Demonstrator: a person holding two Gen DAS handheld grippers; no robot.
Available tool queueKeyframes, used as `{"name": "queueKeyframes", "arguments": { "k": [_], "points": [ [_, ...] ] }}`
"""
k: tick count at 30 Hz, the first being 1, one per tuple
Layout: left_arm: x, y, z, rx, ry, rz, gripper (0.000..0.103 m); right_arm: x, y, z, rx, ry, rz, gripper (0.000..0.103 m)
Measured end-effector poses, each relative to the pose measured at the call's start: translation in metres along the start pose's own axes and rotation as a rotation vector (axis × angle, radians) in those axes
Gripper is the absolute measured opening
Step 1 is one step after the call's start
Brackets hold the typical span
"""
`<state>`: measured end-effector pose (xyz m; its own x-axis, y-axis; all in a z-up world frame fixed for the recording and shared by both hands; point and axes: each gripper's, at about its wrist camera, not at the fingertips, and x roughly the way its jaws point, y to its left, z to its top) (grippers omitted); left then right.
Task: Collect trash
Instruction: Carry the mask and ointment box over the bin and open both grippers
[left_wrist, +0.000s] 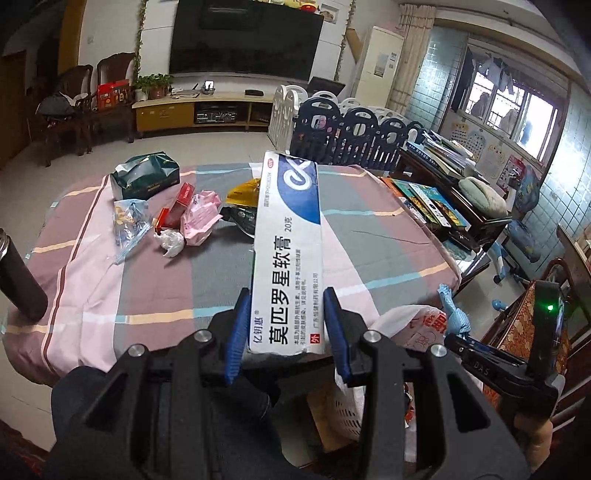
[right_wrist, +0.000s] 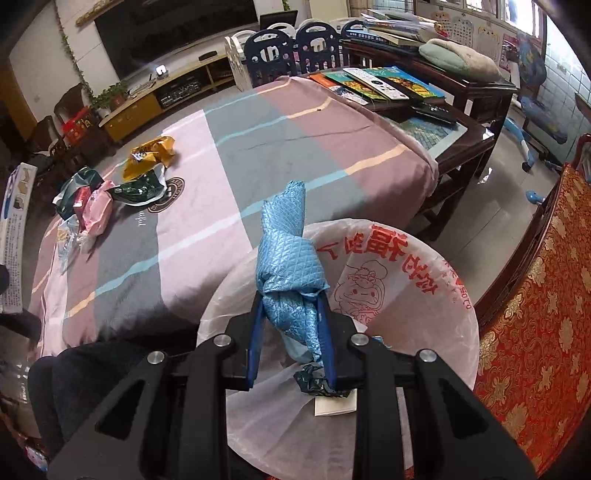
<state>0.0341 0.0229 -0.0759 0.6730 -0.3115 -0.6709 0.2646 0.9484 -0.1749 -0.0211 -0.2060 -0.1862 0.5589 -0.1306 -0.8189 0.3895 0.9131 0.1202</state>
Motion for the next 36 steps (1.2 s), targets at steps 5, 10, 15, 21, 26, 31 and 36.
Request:
{"name": "queueKeyframes", "arguments": {
  "k": [5, 10, 15, 21, 26, 31, 36],
  "points": [
    [0.018, -0.014, -0.008, 0.028, 0.038, -0.043, 0.040, 0.005, -0.011, 0.002, 0.002, -0.019, -0.009, 0.027],
    [0.031, -0.032, -0.015, 0.059, 0.059, -0.123, 0.040, 0.011, -0.027, 0.006, 0.035, -0.014, -0.017, 0.027],
    [0.040, -0.030, -0.018, 0.043, 0.086, -0.120, 0.040, 0.001, -0.032, 0.010, 0.024, -0.035, 0.018, 0.027],
    [0.045, -0.053, -0.027, 0.109, 0.153, -0.256, 0.040, -0.014, -0.034, 0.010, -0.081, -0.008, 0.035, 0.027],
    [0.070, -0.090, -0.059, 0.143, 0.298, -0.440, 0.040, -0.001, -0.060, -0.001, -0.089, 0.075, 0.015, 0.027],
    [0.097, -0.128, -0.096, 0.288, 0.440, -0.461, 0.040, 0.025, -0.081, -0.013, -0.050, 0.190, 0.021, 0.034],
    [0.101, -0.126, -0.093, 0.240, 0.449, -0.500, 0.068, 0.017, -0.106, -0.008, 0.149, 0.134, 0.090, 0.071]
  ]
}}
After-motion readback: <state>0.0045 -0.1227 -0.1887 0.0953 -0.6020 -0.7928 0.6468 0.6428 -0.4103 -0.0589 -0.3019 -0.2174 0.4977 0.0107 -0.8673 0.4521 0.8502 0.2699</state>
